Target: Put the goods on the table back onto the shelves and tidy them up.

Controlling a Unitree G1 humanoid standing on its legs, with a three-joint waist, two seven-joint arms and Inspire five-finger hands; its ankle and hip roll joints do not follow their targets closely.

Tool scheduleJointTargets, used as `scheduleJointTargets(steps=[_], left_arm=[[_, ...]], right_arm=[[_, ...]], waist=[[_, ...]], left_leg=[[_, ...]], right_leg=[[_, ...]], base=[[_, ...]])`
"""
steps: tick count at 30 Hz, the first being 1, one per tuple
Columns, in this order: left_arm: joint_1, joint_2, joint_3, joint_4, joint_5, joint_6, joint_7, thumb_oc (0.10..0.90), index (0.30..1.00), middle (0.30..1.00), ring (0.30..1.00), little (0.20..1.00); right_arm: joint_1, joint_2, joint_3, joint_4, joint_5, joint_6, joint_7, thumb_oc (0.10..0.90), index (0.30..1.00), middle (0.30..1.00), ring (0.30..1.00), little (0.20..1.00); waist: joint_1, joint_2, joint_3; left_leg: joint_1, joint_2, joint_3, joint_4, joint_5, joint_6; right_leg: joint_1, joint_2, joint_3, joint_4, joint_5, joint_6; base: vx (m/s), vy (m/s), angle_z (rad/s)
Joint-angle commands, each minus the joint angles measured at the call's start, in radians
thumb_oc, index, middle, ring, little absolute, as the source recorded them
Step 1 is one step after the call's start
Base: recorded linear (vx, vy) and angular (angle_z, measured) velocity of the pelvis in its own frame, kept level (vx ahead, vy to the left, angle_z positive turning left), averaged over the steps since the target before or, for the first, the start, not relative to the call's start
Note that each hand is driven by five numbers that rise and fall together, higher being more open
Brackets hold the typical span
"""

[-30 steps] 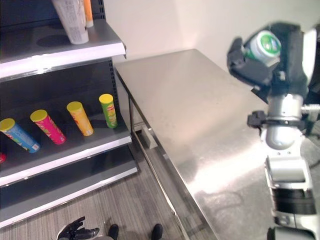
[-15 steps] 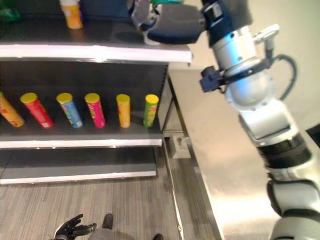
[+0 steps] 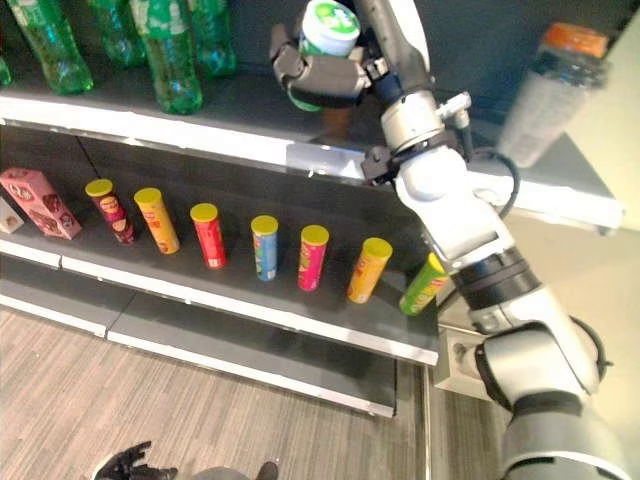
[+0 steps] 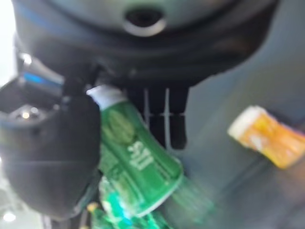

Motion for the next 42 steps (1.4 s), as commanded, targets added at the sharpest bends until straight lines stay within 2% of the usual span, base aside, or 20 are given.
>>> scheduleJointTargets(steps=[1,2,5,16,26,42], left_arm=[[-0.042,0.041,-0.071,-0.025,-0.023,-0.052,0.006,0.8,0.9,0.9,0.9,0.9],[-0.048,0.028,-0.067,-0.016,-0.038,-0.053,0.014,0.8,0.9,0.9,0.9,0.9],[-0.042,0.012,-0.078,-0.007,-0.034,-0.049,0.013,0.8,0.9,0.9,0.9,0.9],[-0.026,-0.003,-0.081,0.016,0.0,-0.035,0.014,0.8,0.9,0.9,0.9,0.9],[-0.017,-0.006,-0.061,0.01,0.003,-0.038,0.02,0.8,0.9,0.9,0.9,0.9],[-0.01,-0.011,-0.069,0.025,0.005,-0.048,0.021,0.8,0.9,0.9,0.9,0.9]], right_arm=[[-0.253,-0.072,0.043,0.064,0.013,-0.051,-0.06,0.4,0.3,0.3,0.3,0.3],[-0.279,-0.06,0.06,0.097,0.017,-0.045,-0.061,0.4,0.3,0.3,0.3,0.3],[-0.299,-0.063,0.078,0.134,0.001,-0.037,-0.065,0.4,0.3,0.3,0.3,0.3],[-0.266,-0.094,0.071,0.1,-0.013,-0.039,-0.063,0.4,0.3,0.3,0.3,0.3],[-0.243,-0.111,0.126,0.054,0.005,-0.049,-0.002,0.4,0.3,0.3,0.3,0.3],[-0.275,-0.066,0.228,0.15,0.072,-0.051,0.064,0.4,0.3,0.3,0.3,0.3]], waist=[[-0.007,-0.024,-0.026],[-0.012,-0.032,-0.042],[-0.017,-0.047,-0.062],[-0.03,-0.073,-0.074],[-0.065,-0.083,-0.075],[-0.076,-0.093,-0.065]], left_leg=[[-0.014,0.065,-0.037,-0.048,-0.023,-0.117],[-0.019,0.068,-0.055,-0.06,-0.023,-0.123],[-0.02,0.081,-0.083,-0.06,-0.025,-0.131],[-0.023,0.096,-0.098,-0.06,-0.035,-0.141],[-0.002,0.125,-0.055,-0.06,-0.049,-0.148],[-0.004,0.145,-0.03,-0.06,-0.051,-0.158]], right_leg=[[0.049,0.067,0.117,-0.126,0.042,-0.031],[0.058,0.079,0.118,-0.162,0.064,-0.031],[0.088,0.087,0.084,-0.205,0.066,-0.033],[0.114,0.094,0.031,-0.23,0.056,-0.037],[0.108,0.1,0.053,-0.232,0.054,-0.039],[0.092,0.107,0.064,-0.232,0.058,-0.044]], base=[[0.1,-0.099,0.35],[0.14,-0.105,0.66],[0.15,-0.13,0.54],[0.04,-0.052,0.14],[0.01,-0.021,-0.07],[0.0,-0.007,-0.05]])
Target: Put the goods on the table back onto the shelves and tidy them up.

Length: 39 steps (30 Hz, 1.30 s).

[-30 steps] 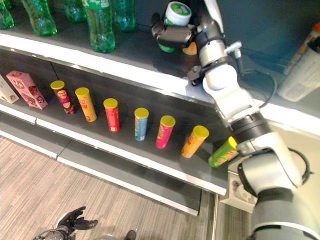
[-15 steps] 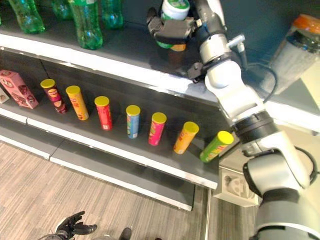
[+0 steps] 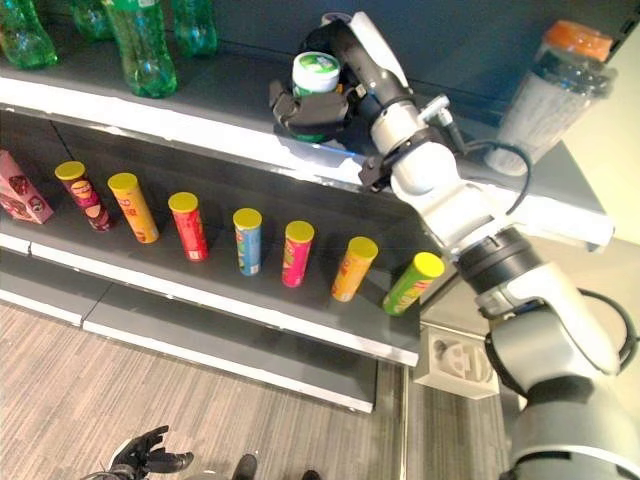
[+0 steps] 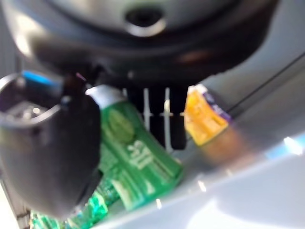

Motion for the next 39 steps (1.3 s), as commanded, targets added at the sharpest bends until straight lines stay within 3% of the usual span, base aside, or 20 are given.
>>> scheduleJointTargets(steps=[1,7,9,30,36,38,39], left_arm=[[-0.017,0.047,-0.034,0.01,0.019,-0.038,0.017,0.8,0.9,0.9,0.9,0.9],[-0.021,0.048,-0.033,0.011,0.016,-0.038,0.019,0.8,0.9,0.9,0.9,0.9],[-0.023,0.046,-0.036,0.013,0.014,-0.038,0.022,0.8,0.9,0.9,0.9,0.9],[-0.025,0.05,-0.035,0.012,0.003,-0.029,0.033,0.8,0.9,0.9,0.9,0.9],[-0.026,0.044,-0.024,0.015,0.006,-0.025,0.035,0.8,0.9,0.9,0.9,0.9],[-0.02,0.035,-0.007,0.03,0.018,-0.021,0.034,0.8,0.9,0.9,0.9,0.9],[-0.02,0.036,-0.008,0.03,0.018,-0.021,0.034,0.8,0.9,0.9,0.9,0.9]], right_arm=[[-0.179,-0.016,0.01,0.05,0.025,-0.071,-0.023,0.4,0.3,0.3,0.3,0.3],[-0.186,-0.006,0.015,0.06,0.02,-0.068,-0.024,0.4,0.3,0.3,0.3,0.3],[-0.183,0.006,0.008,0.067,0.027,-0.067,-0.029,0.8,0.9,0.9,0.9,0.9],[-0.181,0.093,-0.098,0.08,0.027,-0.068,-0.106,0.8,0.9,0.9,0.9,0.9],[-0.164,0.023,-0.185,-0.094,0.033,-0.108,-0.154,0.8,0.9,0.9,0.9,0.9],[-0.148,-0.07,-0.258,-0.202,0.05,-0.151,-0.182,0.8,0.9,0.9,0.9,0.9],[-0.144,-0.071,-0.261,-0.204,0.05,-0.15,-0.181,0.8,0.9,0.9,0.9,0.9]], waist=[[0.025,-0.034,-0.071],[0.024,-0.037,-0.069],[0.022,-0.037,-0.067],[0.032,-0.032,-0.069],[0.019,-0.034,-0.072],[-0.002,-0.034,-0.078],[0.0,-0.035,-0.078]], left_leg=[[-0.039,0.115,0.051,0.002,-0.066,-0.131],[-0.038,0.115,0.054,0.002,-0.069,-0.13],[-0.036,0.117,0.057,0.002,-0.07,-0.13],[-0.023,0.116,0.06,0.002,-0.082,-0.122],[-0.025,0.117,0.065,0.002,-0.085,-0.12],[-0.017,0.118,0.078,0.002,-0.094,-0.118],[-0.017,0.118,0.079,0.002,-0.094,-0.118]], right_leg=[[0.02,-0.057,-0.039,0.014,-0.044,0.05],[0.021,-0.058,-0.038,0.014,-0.043,0.051],[0.021,-0.058,-0.035,0.014,-0.042,0.052],[0.029,-0.061,-0.031,0.014,-0.043,0.051],[0.025,-0.063,-0.027,0.014,-0.043,0.053],[0.018,-0.064,-0.017,0.014,-0.039,0.057],[0.018,-0.064,-0.016,0.014,-0.039,0.057]], base=[[0.0,-0.011,-0.05],[0.0,-0.003,-0.02],[0.0,0.0,0.0],[0.0,0.0,0.0],[0.0,0.0,0.0],[0.0,0.039,-0.02],[0.0,0.036,-0.05]])
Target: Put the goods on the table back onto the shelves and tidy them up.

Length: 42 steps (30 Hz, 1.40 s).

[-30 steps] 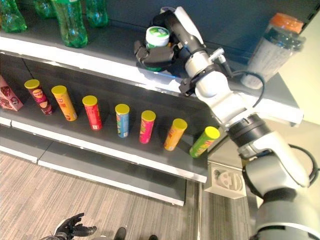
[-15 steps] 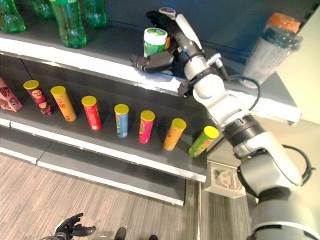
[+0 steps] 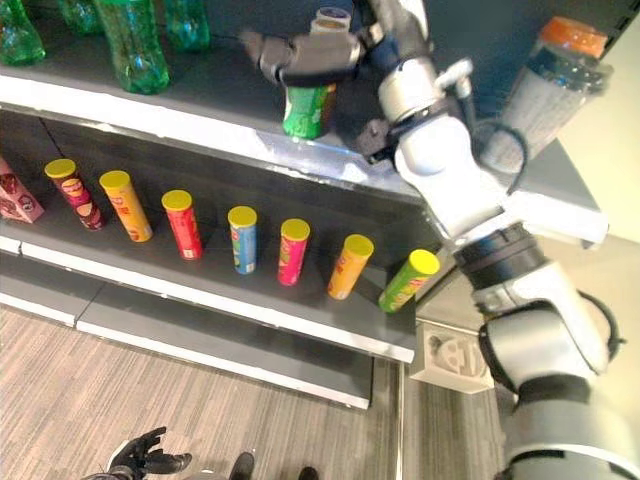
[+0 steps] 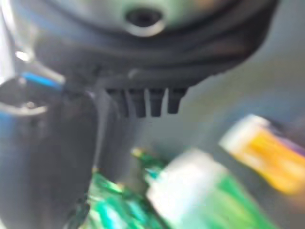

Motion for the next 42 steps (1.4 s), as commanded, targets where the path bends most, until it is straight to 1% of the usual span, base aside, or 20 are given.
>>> scheduleJointTargets(steps=[1,4,5,8,10,11,12,16,18,21,23,24,27,30,34,36,38,39,41,42], left_arm=[[-0.02,0.038,-0.01,0.033,0.019,-0.021,0.019,0.8,0.9,0.9,0.9,0.9],[-0.018,0.028,0.011,0.033,0.018,-0.022,0.017,0.8,0.9,0.9,0.9,0.9],[-0.015,0.023,0.013,0.041,0.022,-0.021,0.011,0.8,0.9,0.9,0.9,0.9],[-0.015,0.019,0.014,0.054,0.039,-0.017,-0.004,0.8,0.9,0.9,0.9,0.9],[-0.017,0.02,0.011,0.056,0.048,-0.016,-0.01,0.8,0.9,0.9,0.9,0.9],[-0.028,0.015,0.0,0.062,0.075,-0.015,-0.025,0.8,0.9,0.9,0.9,0.9],[-0.027,0.018,-0.001,0.063,0.075,-0.015,-0.025,0.8,0.9,0.9,0.9,0.9],[-0.033,0.024,-0.012,0.021,0.108,-0.018,-0.059,0.8,0.9,0.9,0.9,0.9],[-0.031,0.026,-0.016,0.009,0.112,-0.017,-0.065,0.8,0.9,0.9,0.9,0.9],[-0.046,0.045,-0.016,-0.047,0.134,-0.029,-0.082,0.8,0.9,0.9,0.9,0.9],[-0.057,0.051,-0.01,-0.052,0.139,-0.033,-0.087,0.8,0.9,0.9,0.9,0.9],[-0.058,0.052,0.004,-0.056,0.148,-0.036,-0.091,0.8,0.9,0.9,0.9,0.9],[-0.054,0.053,0.014,-0.055,0.156,-0.038,-0.096,0.8,0.9,0.9,0.9,0.9],[-0.037,0.046,0.028,-0.048,0.18,-0.047,-0.119,0.8,0.9,0.9,0.9,0.9],[-0.01,0.039,0.056,-0.04,0.21,-0.053,-0.156,0.8,0.9,0.9,0.9,0.9],[0.0,0.027,0.063,-0.016,0.226,-0.045,-0.167,0.8,0.9,0.9,0.9,0.9],[-0.008,0.014,0.06,0.001,0.226,-0.035,-0.151,0.8,0.9,0.9,0.9,0.9],[-0.013,0.005,0.038,-0.009,0.219,-0.024,-0.117,0.8,0.9,0.9,0.9,0.9],[-0.033,-0.004,0.025,0.009,0.213,-0.019,-0.071,0.8,0.9,0.9,0.9,0.9],[-0.04,-0.006,0.02,0.013,0.21,-0.02,-0.064,0.8,0.9,0.9,0.9,0.9]], right_arm=[[-0.133,-0.061,-0.102,-0.025,0.056,-0.127,-0.089,0.8,0.9,0.9,0.9,0.9],[-0.046,-0.147,-0.198,-0.142,0.162,-0.189,-0.072,0.8,0.9,0.9,0.9,0.9],[0.041,-0.151,-0.276,-0.215,0.255,-0.231,-0.029,0.8,0.9,0.9,0.9,0.9],[0.181,-0.155,-0.37,-0.286,0.414,-0.274,0.049,0.8,0.9,0.9,0.9,0.9],[0.231,-0.148,-0.401,-0.312,0.46,-0.278,0.079,0.8,0.9,0.9,0.9,0.9],[0.323,-0.11,-0.438,-0.353,0.538,-0.282,0.131,0.8,0.9,0.9,0.9,0.9],[0.33,-0.109,-0.444,-0.356,0.539,-0.281,0.132,0.8,0.9,0.9,0.9,0.9],[0.515,-0.011,-0.462,-0.48,0.607,-0.239,0.231,0.8,0.9,0.9,0.9,0.9],[0.558,0.018,-0.462,-0.506,0.614,-0.225,0.252,0.8,0.9,0.9,0.9,0.9],[0.734,0.135,-0.448,-0.571,0.661,-0.169,0.339,0.8,0.9,0.9,0.9,0.9],[0.799,0.149,-0.456,-0.587,0.66,-0.144,0.36,0.8,0.9,0.9,0.9,0.9],[0.91,0.211,-0.469,-0.604,0.676,-0.125,0.405,0.8,0.9,0.9,0.9,0.9],[0.973,0.238,-0.455,-0.616,0.689,-0.107,0.444,0.8,0.9,0.9,0.9,0.9],[1.115,0.289,-0.42,-0.586,0.706,-0.036,0.531,0.8,0.9,0.9,0.9,0.9],[1.303,0.204,-0.421,-0.497,0.547,0.06,0.622,0.8,0.9,0.9,0.9,0.9],[1.4,0.214,-0.417,-0.354,0.376,0.087,0.621,0.8,0.9,0.9,0.9,0.9],[1.423,0.245,-0.394,-0.164,0.07,0.064,0.509,0.8,0.9,0.9,0.9,0.9],[1.4,0.327,-0.377,0.033,-0.182,0.078,0.358,0.8,0.9,0.9,0.9,0.9],[1.324,0.461,-0.349,0.319,-0.299,0.091,0.213,0.8,0.9,0.9,0.9,0.9],[1.305,0.485,-0.35,0.393,-0.296,0.095,0.186,0.8,0.9,0.9,0.9,0.9]], waist=[[0.001,-0.032,-0.075],[-0.034,-0.034,-0.077],[-0.048,-0.037,-0.081],[-0.076,-0.042,-0.084],[-0.083,-0.044,-0.085],[-0.108,-0.041,-0.085],[-0.104,-0.042,-0.087],[-0.142,-0.023,-0.088],[-0.146,-0.02,-0.09],[-0.185,0.005,-0.088],[-0.194,0.008,-0.09],[-0.204,0.015,-0.089],[-0.204,0.016,-0.087],[-0.204,0.019,-0.083],[-0.204,0.017,-0.075],[-0.211,0.016,-0.064],[-0.217,0.015,-0.052],[-0.211,0.019,-0.047],[-0.198,0.022,-0.041],[-0.194,0.023,-0.04]], left_leg=[[-0.003,0.118,0.064,0.002,-0.095,-0.115],[0.005,0.123,0.084,0.002,-0.103,-0.113],[0.011,0.126,0.098,0.002,-0.107,-0.112],[0.025,0.131,0.126,0.002,-0.115,-0.111],[0.029,0.133,0.135,0.002,-0.117,-0.111],[0.03,0.133,0.153,0.002,-0.111,-0.108],[0.035,0.135,0.156,0.002,-0.121,-0.109],[0.06,0.139,0.21,0.002,-0.134,-0.102],[0.067,0.139,0.223,0.002,-0.137,-0.101],[0.086,0.136,0.269,0.002,-0.141,-0.094],[0.084,0.133,0.279,0.002,-0.142,-0.092],[0.087,0.129,0.283,0.002,-0.143,-0.089],[0.087,0.127,0.284,0.002,-0.142,-0.088],[0.09,0.127,0.297,0.002,-0.142,-0.086],[0.092,0.127,0.296,0.002,-0.14,-0.089],[0.093,0.129,0.291,0.002,-0.137,-0.091],[0.093,0.13,0.281,0.002,-0.134,-0.09],[0.092,0.13,0.271,0.002,-0.133,-0.085],[0.1,0.13,0.254,0.002,-0.136,-0.081],[0.101,0.13,0.25,0.002,-0.136,-0.08]], right_leg=[[0.036,-0.064,-0.032,0.014,-0.044,0.066],[0.028,-0.061,-0.015,0.014,-0.04,0.069],[0.024,-0.059,-0.003,0.014,-0.035,0.069],[0.018,-0.055,0.024,0.014,-0.032,0.071],[0.016,-0.055,0.032,0.014,-0.029,0.072],[0.005,-0.057,0.051,0.014,-0.015,0.073],[0.008,-0.054,0.052,0.014,-0.023,0.073],[-0.002,-0.052,0.101,0.014,-0.012,0.075],[-0.004,-0.052,0.113,0.014,-0.01,0.076],[-0.016,-0.056,0.152,0.014,0.005,0.079],[-0.021,-0.058,0.159,0.014,0.01,0.081],[-0.021,-0.06,0.161,0.014,0.01,0.082],[-0.019,-0.064,0.161,0.014,0.012,0.082],[-0.026,-0.064,0.165,0.014,0.017,0.083],[-0.019,-0.067,0.152,0.014,0.016,0.085],[-0.014,-0.069,0.14,0.015,0.012,0.086],[-0.014,-0.069,0.136,0.019,0.011,0.084],[-0.01,-0.068,0.13,0.019,0.007,0.081],[0.011,-0.066,0.118,0.017,-0.003,0.074],[0.014,-0.065,0.115,0.018,-0.005,0.074]], base=[[0.0,0.022,-0.11],[0.0,0.044,-0.16],[0.01,0.045,-0.25],[0.0,0.027,-0.27],[-0.03,0.022,-0.4],[-0.01,0.02,-0.43],[-0.02,0.028,-0.35],[-0.02,0.046,-0.47],[0.0,0.053,-0.47],[-0.05,0.081,-0.48],[-0.06,0.052,-0.15],[-0.03,0.038,-0.14],[-0.03,0.01,-0.05],[-0.04,0.0,-0.03],[-0.03,-0.014,-0.05],[-0.03,-0.028,0.02],[-0.04,-0.03,0.05],[0.0,-0.038,0.09],[0.04,-0.043,0.03],[0.05,-0.033,0.04]])
